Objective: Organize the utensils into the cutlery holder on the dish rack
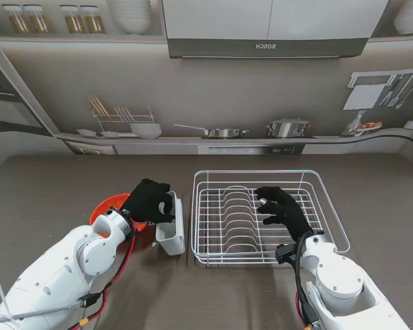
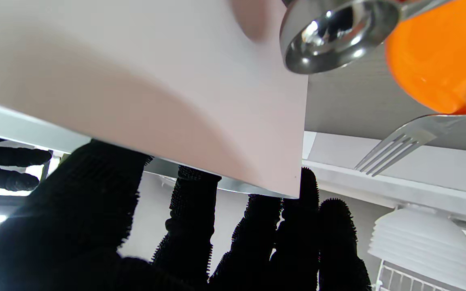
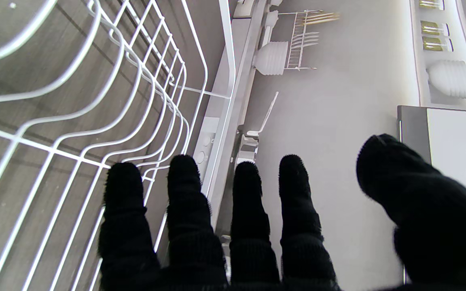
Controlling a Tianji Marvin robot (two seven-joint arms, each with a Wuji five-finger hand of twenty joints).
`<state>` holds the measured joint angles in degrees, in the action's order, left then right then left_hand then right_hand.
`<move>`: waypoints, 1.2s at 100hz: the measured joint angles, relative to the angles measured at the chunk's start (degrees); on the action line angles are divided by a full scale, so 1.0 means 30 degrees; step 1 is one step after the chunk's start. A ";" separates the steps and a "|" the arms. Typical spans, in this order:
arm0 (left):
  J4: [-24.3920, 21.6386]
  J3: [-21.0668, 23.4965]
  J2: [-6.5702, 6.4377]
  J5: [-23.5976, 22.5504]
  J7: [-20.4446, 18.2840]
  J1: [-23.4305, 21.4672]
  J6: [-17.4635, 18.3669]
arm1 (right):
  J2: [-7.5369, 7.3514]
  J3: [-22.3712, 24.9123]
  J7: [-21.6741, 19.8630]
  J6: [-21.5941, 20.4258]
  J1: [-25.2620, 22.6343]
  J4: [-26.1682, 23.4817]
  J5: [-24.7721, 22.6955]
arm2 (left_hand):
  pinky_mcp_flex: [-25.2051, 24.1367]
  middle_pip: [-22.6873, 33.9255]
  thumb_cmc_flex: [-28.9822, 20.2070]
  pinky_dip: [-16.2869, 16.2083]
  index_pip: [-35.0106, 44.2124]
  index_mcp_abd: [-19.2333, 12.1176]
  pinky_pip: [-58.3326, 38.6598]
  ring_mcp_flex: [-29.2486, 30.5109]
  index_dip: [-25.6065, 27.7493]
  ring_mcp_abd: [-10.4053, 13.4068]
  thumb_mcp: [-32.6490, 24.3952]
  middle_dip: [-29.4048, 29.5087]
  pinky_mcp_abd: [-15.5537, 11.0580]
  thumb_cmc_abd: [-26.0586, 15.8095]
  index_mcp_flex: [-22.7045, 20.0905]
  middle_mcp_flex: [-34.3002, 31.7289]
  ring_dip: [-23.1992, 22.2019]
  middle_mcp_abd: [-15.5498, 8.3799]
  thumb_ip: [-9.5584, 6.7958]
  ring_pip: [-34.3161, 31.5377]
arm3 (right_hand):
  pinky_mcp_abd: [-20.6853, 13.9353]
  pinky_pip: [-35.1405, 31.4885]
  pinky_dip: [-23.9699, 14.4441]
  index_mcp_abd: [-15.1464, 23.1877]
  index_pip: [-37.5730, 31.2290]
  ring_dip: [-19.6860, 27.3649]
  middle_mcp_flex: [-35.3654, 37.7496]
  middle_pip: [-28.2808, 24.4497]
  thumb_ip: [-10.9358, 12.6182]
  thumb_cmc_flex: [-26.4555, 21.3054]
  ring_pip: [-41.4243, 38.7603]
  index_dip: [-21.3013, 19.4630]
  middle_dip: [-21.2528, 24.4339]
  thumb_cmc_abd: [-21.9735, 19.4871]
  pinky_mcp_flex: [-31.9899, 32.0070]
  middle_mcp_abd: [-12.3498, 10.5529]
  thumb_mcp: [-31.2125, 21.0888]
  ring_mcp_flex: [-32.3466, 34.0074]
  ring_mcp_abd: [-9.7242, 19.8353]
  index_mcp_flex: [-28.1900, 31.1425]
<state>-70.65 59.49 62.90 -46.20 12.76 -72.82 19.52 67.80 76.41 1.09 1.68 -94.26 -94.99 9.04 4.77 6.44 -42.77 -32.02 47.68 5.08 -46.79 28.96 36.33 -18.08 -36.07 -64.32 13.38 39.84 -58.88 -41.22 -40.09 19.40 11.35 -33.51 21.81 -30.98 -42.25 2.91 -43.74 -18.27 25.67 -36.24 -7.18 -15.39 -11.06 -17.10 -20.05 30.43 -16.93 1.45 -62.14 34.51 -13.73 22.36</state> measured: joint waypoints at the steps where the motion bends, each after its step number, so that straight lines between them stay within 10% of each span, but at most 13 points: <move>1: -0.0004 0.0016 0.0003 0.0010 0.0003 -0.0003 0.0005 | 0.0000 0.0000 0.0000 0.0000 0.0000 0.0000 0.0000 | 0.0000 0.0000 0.0000 0.0000 0.0000 0.0004 0.0000 0.0001 0.0003 0.0000 0.0000 -0.0001 0.0000 0.0000 0.0000 0.0000 0.0000 0.0000 0.0002 0.0000 | 0.0000 0.0000 0.0000 0.0000 0.0000 0.0000 0.0000 0.0000 0.0000 0.0000 0.0000 0.0000 0.0000 0.0000 0.0000 0.0000 0.0000 0.0000 0.0000 0.0000; 120: 0.2533 -0.2054 0.0532 0.1280 0.0881 0.3118 0.1293 | 0.0020 0.0021 0.0056 0.0000 0.0053 0.0037 0.0039 | 0.0000 0.0131 -0.0034 0.0003 -0.0019 0.0014 -0.0002 0.0034 0.0026 0.0000 0.0000 -0.0001 0.0000 0.0002 0.0001 -0.0002 0.0000 0.0000 0.0006 -0.0003 | 0.0000 0.0000 0.0000 -0.0009 0.0000 0.0000 0.0001 0.0000 0.0000 0.0000 0.0000 0.0001 0.0000 0.0000 0.0005 0.0106 0.0000 0.0000 -0.0002 0.0001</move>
<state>-63.05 53.33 64.49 -42.36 15.41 -63.47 23.40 67.86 76.47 1.26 1.68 -94.10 -94.88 9.16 4.77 6.83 -42.87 -32.01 47.62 5.12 -46.80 29.06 36.41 -18.08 -36.07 -64.32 13.38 39.85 -58.88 -41.22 -40.09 19.40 11.37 -33.51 21.81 -30.98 -42.25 2.88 -43.74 -18.27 25.67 -36.24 -7.18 -15.39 -11.06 -17.09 -20.05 30.43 -16.92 1.77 -62.14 34.51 -13.74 22.36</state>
